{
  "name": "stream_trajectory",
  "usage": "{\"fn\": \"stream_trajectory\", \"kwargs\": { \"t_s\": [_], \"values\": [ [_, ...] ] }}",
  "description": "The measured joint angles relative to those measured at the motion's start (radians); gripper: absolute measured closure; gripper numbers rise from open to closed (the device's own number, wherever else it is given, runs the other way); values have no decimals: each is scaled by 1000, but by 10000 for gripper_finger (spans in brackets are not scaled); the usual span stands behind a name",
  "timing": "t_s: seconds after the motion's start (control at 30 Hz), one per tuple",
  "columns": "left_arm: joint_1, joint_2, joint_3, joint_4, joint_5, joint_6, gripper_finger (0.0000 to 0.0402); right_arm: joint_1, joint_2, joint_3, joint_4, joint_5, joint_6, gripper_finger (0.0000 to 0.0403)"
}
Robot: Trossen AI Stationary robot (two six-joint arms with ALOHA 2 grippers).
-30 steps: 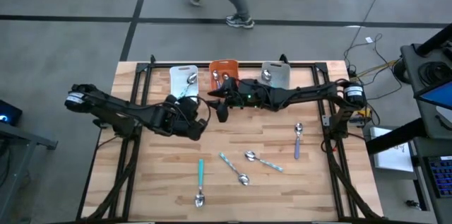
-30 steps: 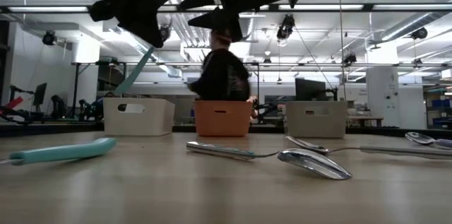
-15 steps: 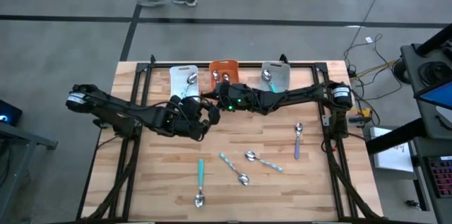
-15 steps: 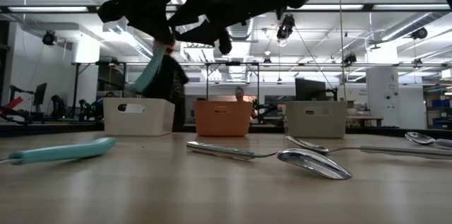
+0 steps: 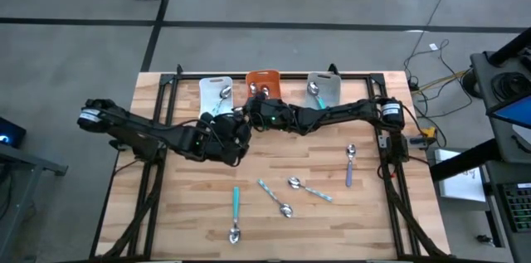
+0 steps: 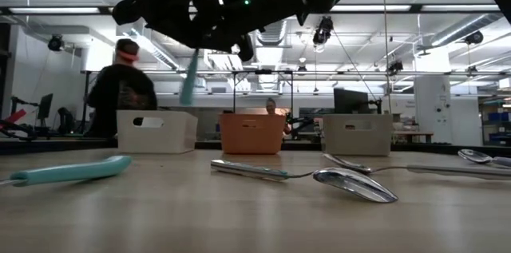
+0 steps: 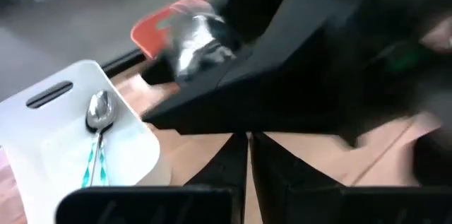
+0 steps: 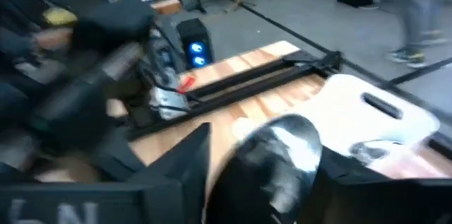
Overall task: Sort silverware by color (type)
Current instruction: Put the green spoon into the gray bin
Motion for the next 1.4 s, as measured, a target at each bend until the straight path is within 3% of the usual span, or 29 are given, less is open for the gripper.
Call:
{"fn": "stream_trajectory", "kwargs": {
  "t_s": [0.23,0.47,0.63,0.8,1.0,1.13,1.4],
  "values": [
    [0,0,3,6,-9,6,400,-2,-1,-2,-13,-6,-24,386],
    [-2,0,3,-9,-6,56,400,-7,-14,-2,-106,-32,-106,394],
    [-23,-1,3,-146,56,51,400,-34,-28,38,-357,-235,-262,394],
    [-85,-7,3,-321,60,-53,401,-60,-7,102,-553,-284,-355,394],
    [-169,-15,2,-509,44,-222,401,-57,73,138,-570,-413,-553,394],
    [-200,-58,2,-556,-11,-236,401,-59,141,171,-579,-508,-648,394],
    [-205,-204,1,-607,-236,-120,401,-56,241,256,-600,-519,-694,381]
  ]
}}
